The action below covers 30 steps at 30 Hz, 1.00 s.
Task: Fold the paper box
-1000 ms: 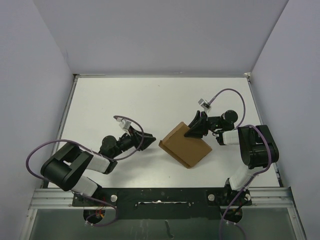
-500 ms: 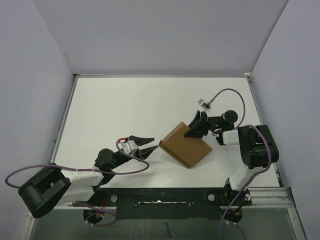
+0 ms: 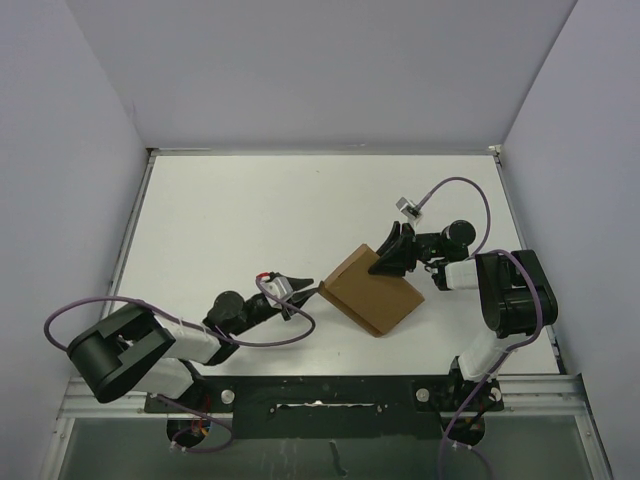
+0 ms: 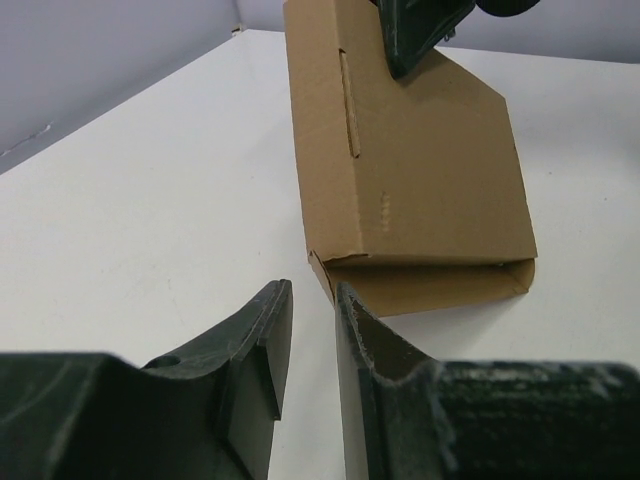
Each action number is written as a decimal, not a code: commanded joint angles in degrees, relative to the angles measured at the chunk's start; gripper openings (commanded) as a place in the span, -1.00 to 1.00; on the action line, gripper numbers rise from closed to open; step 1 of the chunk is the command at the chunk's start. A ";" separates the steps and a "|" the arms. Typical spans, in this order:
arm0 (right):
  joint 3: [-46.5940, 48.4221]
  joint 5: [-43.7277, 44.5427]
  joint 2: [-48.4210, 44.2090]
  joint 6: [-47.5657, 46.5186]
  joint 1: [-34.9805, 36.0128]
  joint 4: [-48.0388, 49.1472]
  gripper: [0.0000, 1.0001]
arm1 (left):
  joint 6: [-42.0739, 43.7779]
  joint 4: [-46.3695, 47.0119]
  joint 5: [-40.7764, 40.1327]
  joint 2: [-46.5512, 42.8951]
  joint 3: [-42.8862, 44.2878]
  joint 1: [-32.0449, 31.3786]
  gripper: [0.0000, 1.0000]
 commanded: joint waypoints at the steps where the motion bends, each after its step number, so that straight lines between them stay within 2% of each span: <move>1: 1.33 -2.02 0.11 -1.18 0.08 3.33 -1.00 | -1.05 6.00 -0.38 0.80 2.50 -0.35 -0.55; 6: 1.24 -1.93 0.11 -1.18 0.11 3.37 -1.00 | -1.99 5.71 -0.41 1.48 3.29 -0.50 -0.56; 15: 1.24 -1.85 0.28 -1.01 0.11 3.33 -1.00 | -2.02 5.14 0.85 2.74 4.03 -0.63 -0.87; 30: 1.14 -1.67 0.36 -1.02 0.30 3.32 -1.00 | -2.79 -0.06 0.14 1.28 4.78 -0.63 -0.92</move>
